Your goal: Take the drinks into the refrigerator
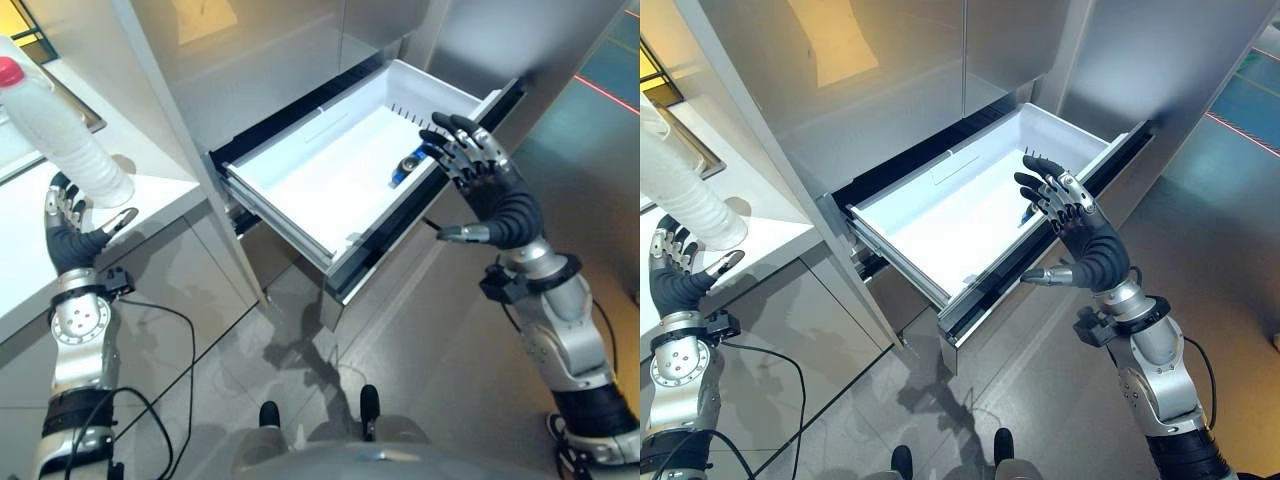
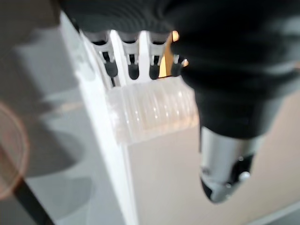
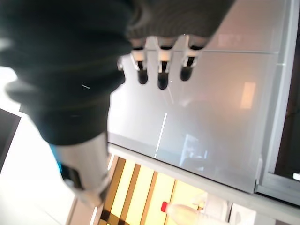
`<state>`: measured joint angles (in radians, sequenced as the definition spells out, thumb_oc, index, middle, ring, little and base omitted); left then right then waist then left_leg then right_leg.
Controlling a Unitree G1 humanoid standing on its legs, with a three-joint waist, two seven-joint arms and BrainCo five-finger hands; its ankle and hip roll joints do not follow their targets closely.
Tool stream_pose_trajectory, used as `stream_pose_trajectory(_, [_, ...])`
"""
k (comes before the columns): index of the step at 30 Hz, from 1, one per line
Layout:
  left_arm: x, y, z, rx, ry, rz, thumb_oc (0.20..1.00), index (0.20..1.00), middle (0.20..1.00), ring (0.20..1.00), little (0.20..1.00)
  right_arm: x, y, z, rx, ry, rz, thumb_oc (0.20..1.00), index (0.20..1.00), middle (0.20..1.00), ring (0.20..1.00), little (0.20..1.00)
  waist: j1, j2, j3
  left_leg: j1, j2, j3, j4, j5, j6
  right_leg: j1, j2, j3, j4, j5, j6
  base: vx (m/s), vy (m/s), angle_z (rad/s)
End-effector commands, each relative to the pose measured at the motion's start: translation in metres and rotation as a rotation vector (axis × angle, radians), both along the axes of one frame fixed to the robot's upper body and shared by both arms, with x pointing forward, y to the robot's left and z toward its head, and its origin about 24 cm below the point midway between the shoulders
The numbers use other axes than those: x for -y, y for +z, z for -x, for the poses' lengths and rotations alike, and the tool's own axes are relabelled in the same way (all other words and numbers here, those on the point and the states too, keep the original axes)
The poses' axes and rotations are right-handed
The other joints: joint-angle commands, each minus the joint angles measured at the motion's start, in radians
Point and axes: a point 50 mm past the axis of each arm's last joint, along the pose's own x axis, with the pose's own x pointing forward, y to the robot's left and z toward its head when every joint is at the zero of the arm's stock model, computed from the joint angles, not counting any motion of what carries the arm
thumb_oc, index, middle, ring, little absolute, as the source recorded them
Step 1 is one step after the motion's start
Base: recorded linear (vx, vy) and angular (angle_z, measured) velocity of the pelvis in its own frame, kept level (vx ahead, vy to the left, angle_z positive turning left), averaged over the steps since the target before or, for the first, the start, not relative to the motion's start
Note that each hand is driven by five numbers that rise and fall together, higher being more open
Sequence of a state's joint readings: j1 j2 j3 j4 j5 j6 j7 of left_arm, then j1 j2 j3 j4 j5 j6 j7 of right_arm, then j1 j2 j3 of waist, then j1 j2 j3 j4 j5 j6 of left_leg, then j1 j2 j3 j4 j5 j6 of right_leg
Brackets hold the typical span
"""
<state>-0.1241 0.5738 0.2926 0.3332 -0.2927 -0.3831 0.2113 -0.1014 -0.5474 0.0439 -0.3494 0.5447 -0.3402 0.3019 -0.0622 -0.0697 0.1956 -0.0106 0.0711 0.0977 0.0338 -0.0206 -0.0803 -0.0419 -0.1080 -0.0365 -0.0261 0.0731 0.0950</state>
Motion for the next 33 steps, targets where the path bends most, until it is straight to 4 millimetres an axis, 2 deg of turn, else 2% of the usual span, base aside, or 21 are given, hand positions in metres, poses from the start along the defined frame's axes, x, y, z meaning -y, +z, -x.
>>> stream_pose_trajectory(1, [0.001,0.044,-0.015,0.097,-0.031,-0.140,1.000,1.000,1.000,1.000,1.000,0.003,0.025,0.013,0.133,0.022,-0.066,1.000,1.000,1.000,1.000,1.000,-0.007,-0.011,-0.003,-0.001,-0.091,-0.019,0.219,-0.231,0.127,-0.014,0.058,-0.003,0.203,-0.187,-0.024,0.00,0.000,0.00])
stream_pose_trajectory(7, [0.008,0.075,-0.033,0.164,-0.061,-0.197,1.000,1.000,1.000,1.000,1.000,-0.001,0.019,0.012,0.095,0.049,-0.064,1.000,1.000,1.000,1.000,1.000,-0.020,-0.006,-0.014,0.017,-0.092,-0.014,0.197,-0.227,0.125,0.001,0.059,-0.001,0.179,-0.181,-0.022,0.00,0.000,0.00])
stream_pose_trajectory(8, [0.008,0.075,-0.033,0.164,-0.061,-0.197,1.000,1.000,1.000,1.000,1.000,-0.001,0.019,0.012,0.095,0.048,-0.064,1.000,1.000,1.000,1.000,1.000,-0.020,-0.006,-0.014,0.017,-0.092,-0.014,0.197,-0.227,0.125,0.001,0.059,-0.001,0.179,-0.181,-0.022,0.00,0.000,0.00])
stream_pose_trajectory(11, [0.014,0.092,-0.047,0.182,-0.080,-0.223,1.000,1.000,1.000,1.000,1.000,-0.003,0.017,0.012,0.077,0.069,-0.058,1.000,1.000,1.000,1.000,1.000,-0.031,-0.003,-0.018,0.021,-0.091,-0.012,0.190,-0.222,0.122,0.008,0.058,-0.004,0.167,-0.177,-0.019,0.00,0.000,0.00])
stream_pose_trajectory(16, [0.025,0.103,-0.066,0.161,-0.102,-0.261,1.000,1.000,1.000,1.000,1.000,-0.007,0.014,0.013,0.062,0.100,-0.060,1.000,1.000,1.000,1.000,1.000,-0.047,-0.001,-0.021,0.025,-0.090,-0.009,0.189,-0.222,0.121,0.012,0.061,0.001,0.168,-0.178,-0.019,0.00,-0.006,-0.02])
stream_pose_trajectory(26, [0.045,0.098,-0.085,0.116,-0.160,-0.268,1.000,1.000,1.000,1.000,1.000,-0.009,0.016,0.015,0.067,0.120,-0.066,1.000,1.000,1.000,1.000,1.000,-0.072,0.001,-0.030,0.039,-0.082,-0.001,0.173,-0.215,0.116,0.013,0.068,0.013,0.163,-0.177,-0.023,0.00,0.000,0.00])
stream_pose_trajectory(31, [0.043,0.086,-0.085,0.078,-0.159,-0.256,1.000,1.000,1.000,1.000,1.000,-0.011,0.018,0.014,0.079,0.132,-0.065,1.000,1.000,1.000,1.000,1.000,-0.084,0.012,-0.039,0.065,-0.075,0.027,0.147,-0.211,0.119,0.012,0.080,0.045,0.162,-0.170,-0.025,0.02,-0.015,-0.08])
stream_pose_trajectory(32, [0.043,0.084,-0.084,0.073,-0.163,-0.255,0.959,0.959,0.959,0.959,0.959,-0.012,0.019,0.014,0.080,0.136,-0.064,1.000,1.000,1.000,1.000,1.000,-0.085,0.016,-0.041,0.071,-0.075,0.031,0.141,-0.209,0.120,0.014,0.081,0.052,0.160,-0.168,-0.025,0.01,-0.010,-0.19])
stream_pose_trajectory(33, [0.043,0.083,-0.084,0.069,-0.165,-0.259,0.799,0.799,0.799,0.799,0.799,-0.011,0.019,0.015,0.079,0.139,-0.065,1.000,1.000,1.000,1.000,1.000,-0.087,0.019,-0.041,0.073,-0.075,0.032,0.138,-0.207,0.119,0.014,0.083,0.055,0.159,-0.167,-0.025,0.01,-0.018,-0.20])
